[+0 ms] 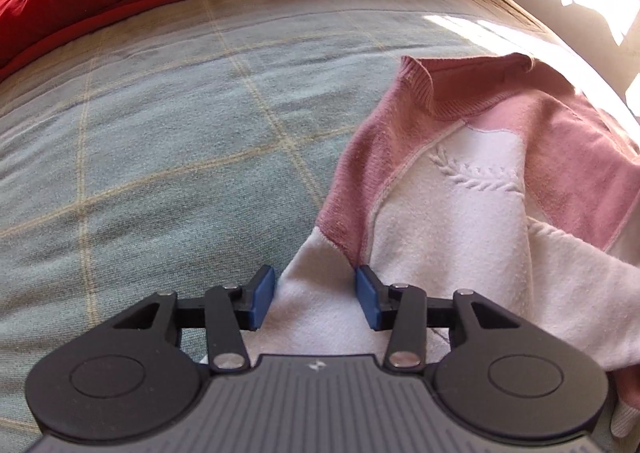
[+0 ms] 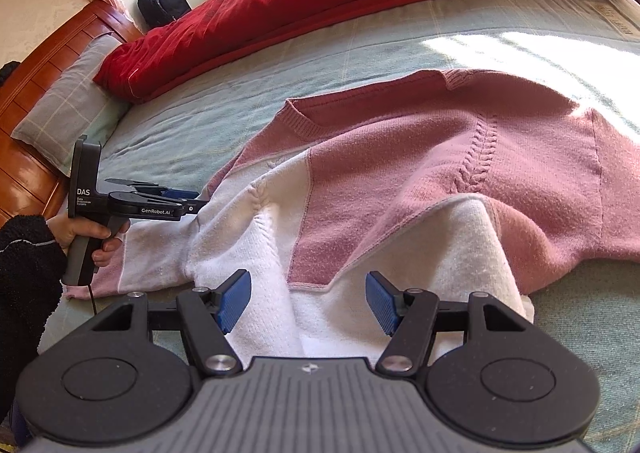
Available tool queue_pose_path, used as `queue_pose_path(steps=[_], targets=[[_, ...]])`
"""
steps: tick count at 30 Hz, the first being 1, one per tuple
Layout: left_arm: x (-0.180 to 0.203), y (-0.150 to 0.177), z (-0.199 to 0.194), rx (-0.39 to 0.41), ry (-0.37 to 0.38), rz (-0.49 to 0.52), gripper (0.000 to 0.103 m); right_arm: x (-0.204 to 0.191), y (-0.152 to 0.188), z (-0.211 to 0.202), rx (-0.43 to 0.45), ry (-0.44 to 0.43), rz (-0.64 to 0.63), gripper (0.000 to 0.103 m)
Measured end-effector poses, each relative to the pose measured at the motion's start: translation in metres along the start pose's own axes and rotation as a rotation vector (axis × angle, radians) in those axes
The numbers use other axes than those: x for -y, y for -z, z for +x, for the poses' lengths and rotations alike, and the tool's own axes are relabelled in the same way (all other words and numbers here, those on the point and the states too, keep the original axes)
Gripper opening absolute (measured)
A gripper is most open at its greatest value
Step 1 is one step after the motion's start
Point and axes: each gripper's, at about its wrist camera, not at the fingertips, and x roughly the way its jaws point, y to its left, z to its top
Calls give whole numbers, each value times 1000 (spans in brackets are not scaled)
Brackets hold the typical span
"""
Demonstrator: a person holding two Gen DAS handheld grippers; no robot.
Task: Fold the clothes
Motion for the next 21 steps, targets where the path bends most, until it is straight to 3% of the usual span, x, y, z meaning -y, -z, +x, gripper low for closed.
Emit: queue_pose_path(steps=[2, 5, 13, 21], targets=[[8, -1, -2, -1, -13, 16, 17, -1, 0, 0, 0, -2, -4, 68], [21, 0, -7, 8, -73, 42, 6, -2, 0, -2, 5, -2, -10, 68], [14, -19, -29, 121, -253, -54, 5, 5, -1, -13, 39, 12, 10, 68], [-6, -60, -23, 144, -319, -88, 5, 8, 1, -13, 46, 19, 22, 68]])
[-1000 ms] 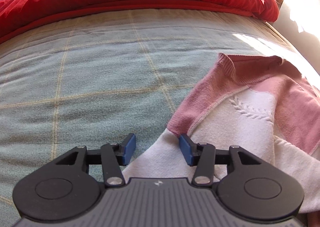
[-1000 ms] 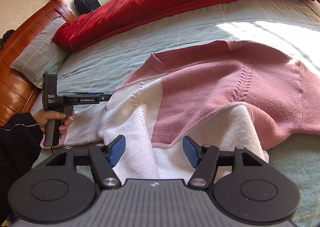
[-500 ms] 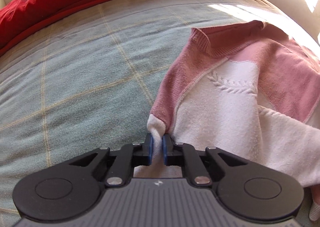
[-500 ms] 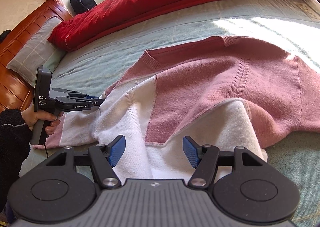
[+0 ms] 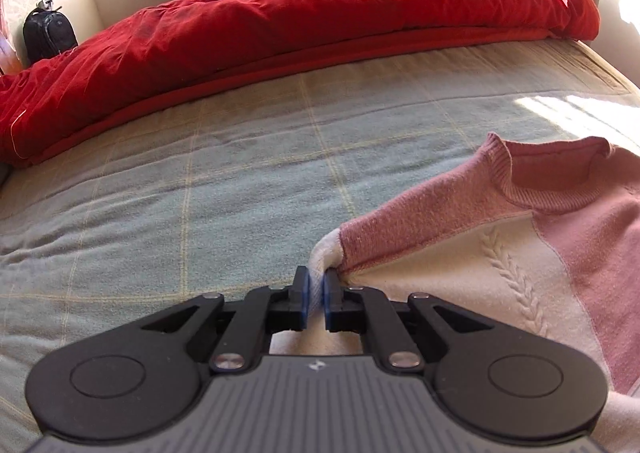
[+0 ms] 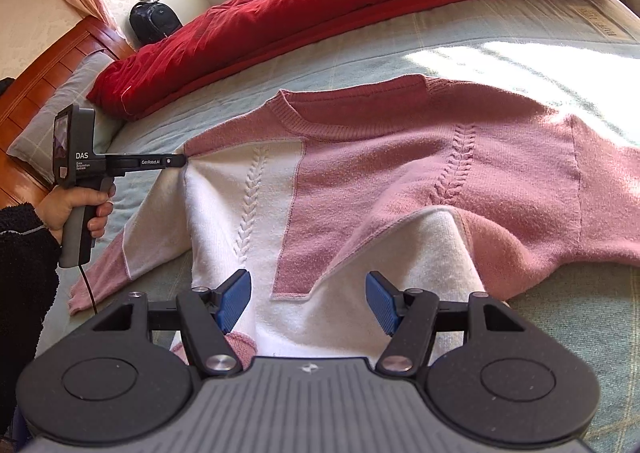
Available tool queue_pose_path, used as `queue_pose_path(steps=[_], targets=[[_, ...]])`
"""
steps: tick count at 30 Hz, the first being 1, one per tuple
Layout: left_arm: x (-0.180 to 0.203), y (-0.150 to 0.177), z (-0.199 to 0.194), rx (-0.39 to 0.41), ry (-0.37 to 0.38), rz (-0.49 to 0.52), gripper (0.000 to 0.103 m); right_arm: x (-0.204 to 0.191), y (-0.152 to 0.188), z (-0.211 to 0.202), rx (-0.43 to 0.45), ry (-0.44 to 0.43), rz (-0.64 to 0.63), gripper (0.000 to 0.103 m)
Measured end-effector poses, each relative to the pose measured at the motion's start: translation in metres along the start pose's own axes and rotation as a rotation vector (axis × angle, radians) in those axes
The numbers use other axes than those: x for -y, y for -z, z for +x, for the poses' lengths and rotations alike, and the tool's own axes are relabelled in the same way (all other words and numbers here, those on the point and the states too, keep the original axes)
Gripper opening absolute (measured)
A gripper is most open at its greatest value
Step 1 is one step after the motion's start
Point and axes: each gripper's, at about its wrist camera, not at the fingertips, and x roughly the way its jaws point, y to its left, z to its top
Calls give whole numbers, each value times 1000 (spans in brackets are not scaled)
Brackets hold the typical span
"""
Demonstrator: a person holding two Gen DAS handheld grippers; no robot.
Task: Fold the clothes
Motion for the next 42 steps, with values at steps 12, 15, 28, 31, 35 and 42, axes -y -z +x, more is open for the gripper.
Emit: queue_pose_path(steps=[12, 15, 28, 31, 35, 42], targets=[[-4, 7, 51, -83, -15, -64, 16, 12, 4, 4, -18, 18, 23, 68], [-12, 8, 41, -69, 19, -76, 17, 11, 4, 4, -18, 16, 27, 68], [-72, 48, -29, -92, -9, -104, 19, -21, 8, -12, 5, -37, -2, 68], [-91, 70, -39, -110, -31, -133, 22, -31, 8, -15, 7, -52, -12, 68], [-117, 98, -47, -143, -40, -198, 31, -50, 6, -13, -15, -110, -29, 68], [-155, 139, -54, -177, -60, -246, 35, -109, 8, 5, -98, -207, -157, 70]])
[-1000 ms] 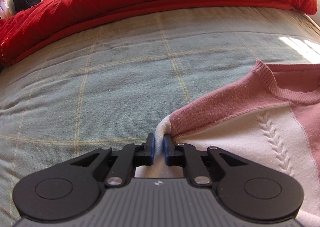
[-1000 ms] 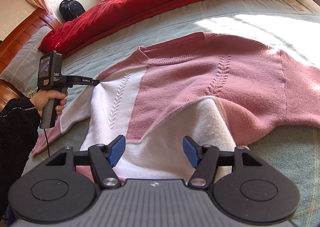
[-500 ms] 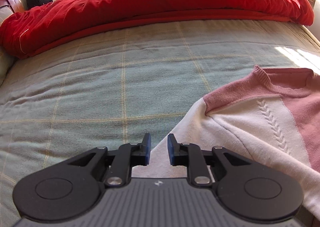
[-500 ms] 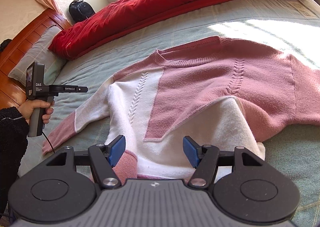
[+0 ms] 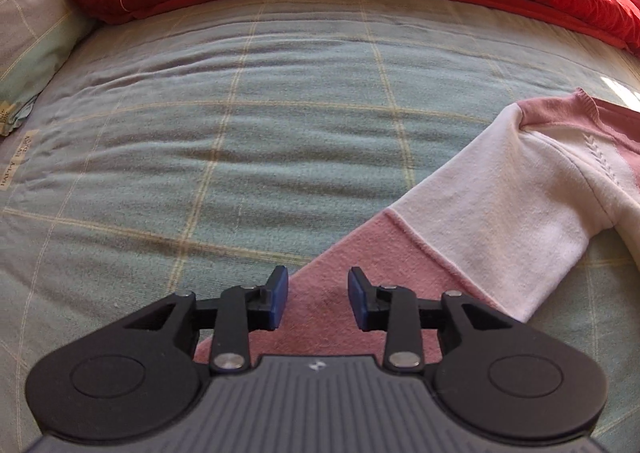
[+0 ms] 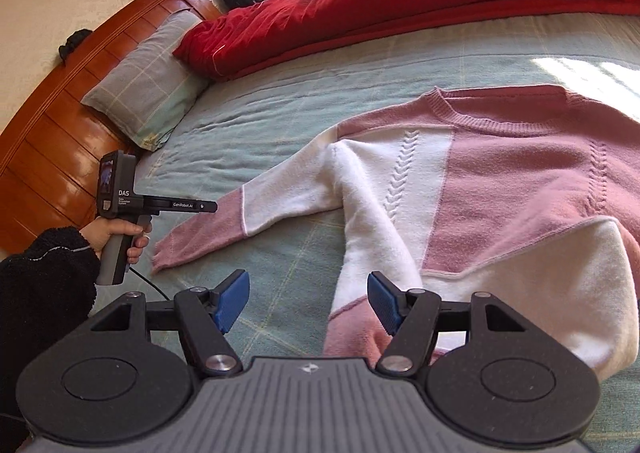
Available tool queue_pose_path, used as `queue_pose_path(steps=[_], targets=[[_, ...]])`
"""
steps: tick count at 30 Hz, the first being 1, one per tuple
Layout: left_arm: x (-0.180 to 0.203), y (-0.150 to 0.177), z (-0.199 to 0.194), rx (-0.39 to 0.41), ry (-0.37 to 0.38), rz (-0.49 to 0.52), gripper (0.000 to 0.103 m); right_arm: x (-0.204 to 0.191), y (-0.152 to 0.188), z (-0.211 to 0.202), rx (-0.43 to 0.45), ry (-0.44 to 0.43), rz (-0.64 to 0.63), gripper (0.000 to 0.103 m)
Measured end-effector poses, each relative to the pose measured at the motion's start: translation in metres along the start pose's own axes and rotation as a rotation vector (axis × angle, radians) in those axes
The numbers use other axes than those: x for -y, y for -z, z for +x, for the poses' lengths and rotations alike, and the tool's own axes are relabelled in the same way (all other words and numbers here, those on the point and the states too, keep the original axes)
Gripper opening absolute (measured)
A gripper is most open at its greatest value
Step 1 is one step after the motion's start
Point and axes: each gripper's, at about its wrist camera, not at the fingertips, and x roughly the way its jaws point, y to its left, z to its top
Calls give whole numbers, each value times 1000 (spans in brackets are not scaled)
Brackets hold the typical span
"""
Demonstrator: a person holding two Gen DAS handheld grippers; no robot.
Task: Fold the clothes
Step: 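Grasp the pink sleeve near the cuff with the left tool and straighten it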
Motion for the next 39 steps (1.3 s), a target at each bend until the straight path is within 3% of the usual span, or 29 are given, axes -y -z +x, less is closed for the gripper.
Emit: queue_pose_path(steps=[6, 8, 11, 13, 15, 16, 17, 28, 32, 37, 39], targets=[[-26, 16, 0, 0, 59, -7, 42, -40, -3, 26, -55, -36, -83, 70], [-32, 20, 0, -2, 85, 5, 48, -46, -2, 34, -71, -30, -94, 70], [-34, 22, 3, -13, 112, 37, 48, -52, -1, 43, -92, -26, -95, 70], [-31, 22, 3, -18, 116, 62, 44, -53, -1, 48, -101, -20, -93, 70], [-29, 21, 0, -14, 110, 81, 27, -55, -1, 51, -107, -13, -92, 70], [-27, 21, -2, -11, 107, 91, 6, -55, -2, 54, -109, -9, -91, 70], [-26, 20, -3, -9, 104, 100, 4, -56, -2, 56, -110, -8, -92, 70], [-45, -3, -23, 63, 54, 48, 1, -64, -4, 64, -118, 13, -112, 70], [-55, -12, -12, 50, 12, 11, 2, -64, -4, 64, -119, 20, -108, 70], [-67, -9, 12, 0, -116, -61, 2, -64, -3, 65, -125, 27, -107, 70], [-75, -5, 8, 14, -100, -104, 5, -65, -2, 65, -127, 28, -110, 70]])
